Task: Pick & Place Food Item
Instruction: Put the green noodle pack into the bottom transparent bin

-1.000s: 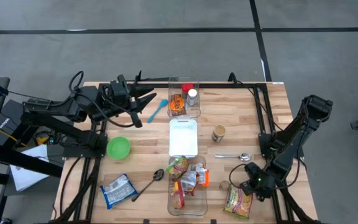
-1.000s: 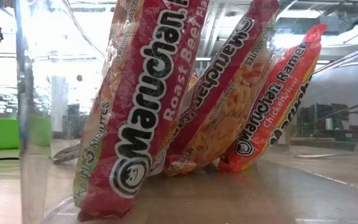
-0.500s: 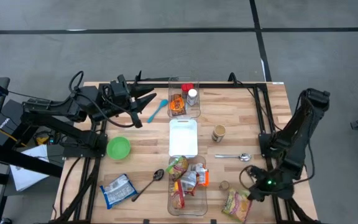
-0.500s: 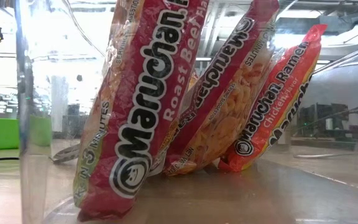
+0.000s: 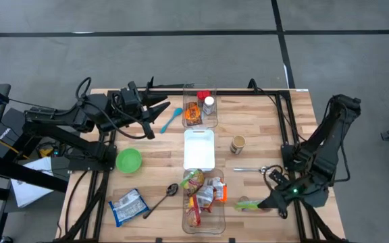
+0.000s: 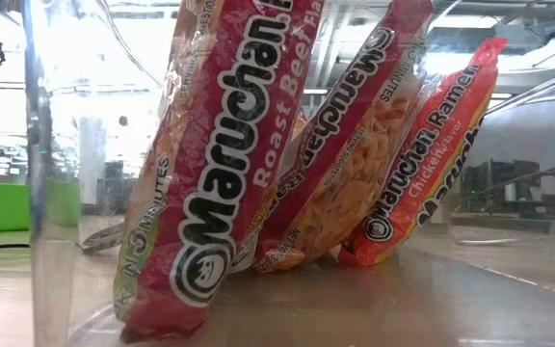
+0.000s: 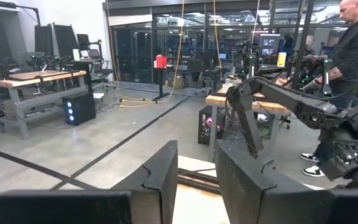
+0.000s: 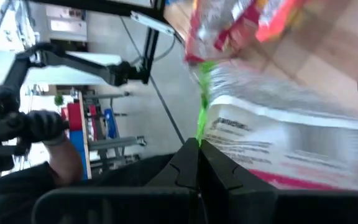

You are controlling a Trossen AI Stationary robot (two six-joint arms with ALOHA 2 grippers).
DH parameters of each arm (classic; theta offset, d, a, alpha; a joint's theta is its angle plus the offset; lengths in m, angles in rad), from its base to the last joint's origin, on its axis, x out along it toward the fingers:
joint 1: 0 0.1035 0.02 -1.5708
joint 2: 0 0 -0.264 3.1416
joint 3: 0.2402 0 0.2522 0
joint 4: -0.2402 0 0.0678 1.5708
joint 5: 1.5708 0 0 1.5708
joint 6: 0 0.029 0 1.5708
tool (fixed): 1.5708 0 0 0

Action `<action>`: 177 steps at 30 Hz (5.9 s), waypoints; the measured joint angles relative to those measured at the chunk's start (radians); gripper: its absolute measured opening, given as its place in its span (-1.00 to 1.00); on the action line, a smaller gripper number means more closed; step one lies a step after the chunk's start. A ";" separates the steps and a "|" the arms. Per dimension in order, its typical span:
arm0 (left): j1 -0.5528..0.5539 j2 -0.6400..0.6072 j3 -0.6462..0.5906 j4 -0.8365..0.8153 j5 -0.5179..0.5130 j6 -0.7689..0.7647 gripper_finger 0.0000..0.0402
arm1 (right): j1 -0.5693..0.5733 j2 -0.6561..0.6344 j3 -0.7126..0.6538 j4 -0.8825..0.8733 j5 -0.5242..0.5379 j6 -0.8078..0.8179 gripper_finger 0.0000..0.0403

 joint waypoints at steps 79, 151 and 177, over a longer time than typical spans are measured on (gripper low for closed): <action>-0.012 -0.088 0.000 -0.191 0.109 -0.003 -0.51 | -0.356 0.579 0.301 0.414 -0.216 -0.152 -1.00; -0.200 0.553 0.006 0.014 0.729 -0.146 -0.46 | -0.273 -0.014 0.301 -0.070 0.085 -0.685 -0.15; -0.283 0.733 0.077 -0.076 0.767 -0.183 -0.90 | -0.175 -0.061 0.301 -0.176 0.103 -0.706 -0.15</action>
